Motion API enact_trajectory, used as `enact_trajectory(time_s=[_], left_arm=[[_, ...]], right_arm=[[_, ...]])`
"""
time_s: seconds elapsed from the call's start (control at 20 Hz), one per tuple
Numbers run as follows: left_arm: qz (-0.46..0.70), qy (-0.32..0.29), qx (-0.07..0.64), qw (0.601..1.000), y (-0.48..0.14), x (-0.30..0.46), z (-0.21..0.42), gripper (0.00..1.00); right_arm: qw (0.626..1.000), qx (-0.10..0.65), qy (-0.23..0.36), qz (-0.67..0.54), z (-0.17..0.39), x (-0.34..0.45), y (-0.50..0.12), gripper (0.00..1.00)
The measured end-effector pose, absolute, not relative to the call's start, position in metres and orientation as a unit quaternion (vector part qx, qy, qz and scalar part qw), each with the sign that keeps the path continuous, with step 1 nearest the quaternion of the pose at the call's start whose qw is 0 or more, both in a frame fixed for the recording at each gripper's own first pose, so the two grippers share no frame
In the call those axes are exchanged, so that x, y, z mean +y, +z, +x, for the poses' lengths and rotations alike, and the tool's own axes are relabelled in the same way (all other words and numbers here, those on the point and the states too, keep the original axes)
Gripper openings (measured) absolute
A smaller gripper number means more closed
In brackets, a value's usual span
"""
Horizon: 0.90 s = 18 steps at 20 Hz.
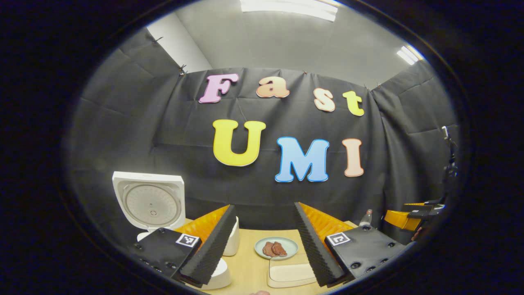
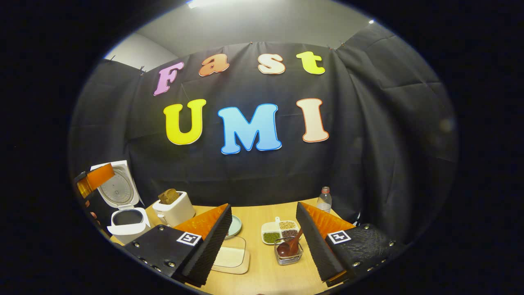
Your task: Close the left gripper, press the button to open the rice cooker; take a wooden spoon from the chopstick holder with the right hand, scoop a spoonful of rice and pour it into the rice cooker, then put the wooden spoon back into the chopstick holder.
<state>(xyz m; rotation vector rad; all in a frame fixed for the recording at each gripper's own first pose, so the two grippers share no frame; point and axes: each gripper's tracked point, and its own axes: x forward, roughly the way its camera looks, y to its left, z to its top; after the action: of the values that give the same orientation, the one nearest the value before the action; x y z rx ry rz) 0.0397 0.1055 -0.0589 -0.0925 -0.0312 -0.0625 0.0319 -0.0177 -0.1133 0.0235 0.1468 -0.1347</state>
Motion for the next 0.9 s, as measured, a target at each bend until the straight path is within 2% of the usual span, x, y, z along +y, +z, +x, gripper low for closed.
enact_trajectory(time_s=[0.05, 0.35, 0.55, 0.9], left_arm=[[-0.045, -0.035, -0.013, 0.998, -0.062, 0.105, 0.043, 0.99], [-0.025, -0.025, -0.011, 0.999, -0.07, 0.102, 0.059, 0.96], [-0.015, -0.022, 0.005, 1.0, -0.079, 0.087, 0.069, 0.97], [0.042, 0.028, 0.023, 0.998, -0.094, 0.078, 0.074, 0.99]], right_arm=[[0.994, 0.078, -0.072, 0.019, 0.035, -0.027, -0.12, 0.96], [0.988, 0.095, -0.116, 0.035, 0.071, -0.085, -0.163, 0.96], [0.986, 0.127, -0.103, 0.042, 0.11, -0.109, -0.207, 0.96], [0.971, 0.211, -0.091, 0.069, 0.158, -0.144, -0.29, 0.97]])
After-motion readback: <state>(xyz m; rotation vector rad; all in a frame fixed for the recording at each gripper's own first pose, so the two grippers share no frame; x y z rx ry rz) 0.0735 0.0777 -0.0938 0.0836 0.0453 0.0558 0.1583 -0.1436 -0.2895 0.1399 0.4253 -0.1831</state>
